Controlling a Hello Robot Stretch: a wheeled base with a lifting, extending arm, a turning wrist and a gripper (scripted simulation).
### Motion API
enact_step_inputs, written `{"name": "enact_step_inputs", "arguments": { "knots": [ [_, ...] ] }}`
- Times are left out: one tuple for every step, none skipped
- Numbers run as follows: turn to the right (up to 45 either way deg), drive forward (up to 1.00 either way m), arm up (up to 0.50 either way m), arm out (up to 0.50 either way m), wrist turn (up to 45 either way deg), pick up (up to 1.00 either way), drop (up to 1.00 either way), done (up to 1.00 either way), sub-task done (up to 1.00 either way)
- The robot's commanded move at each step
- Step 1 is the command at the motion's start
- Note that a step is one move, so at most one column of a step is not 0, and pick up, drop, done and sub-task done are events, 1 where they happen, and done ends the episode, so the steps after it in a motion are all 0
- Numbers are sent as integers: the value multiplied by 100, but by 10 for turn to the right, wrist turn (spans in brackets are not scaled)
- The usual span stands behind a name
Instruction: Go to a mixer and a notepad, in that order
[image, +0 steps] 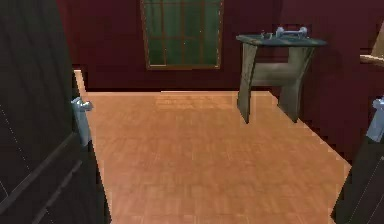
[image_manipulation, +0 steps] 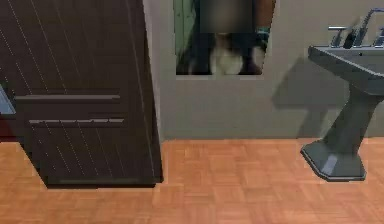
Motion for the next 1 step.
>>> {"name": "enact_step_inputs", "arguments": {
  "knots": [
    [0, 100, 0, 0, 0, 0, 0, 0, 0]
  ]
}}
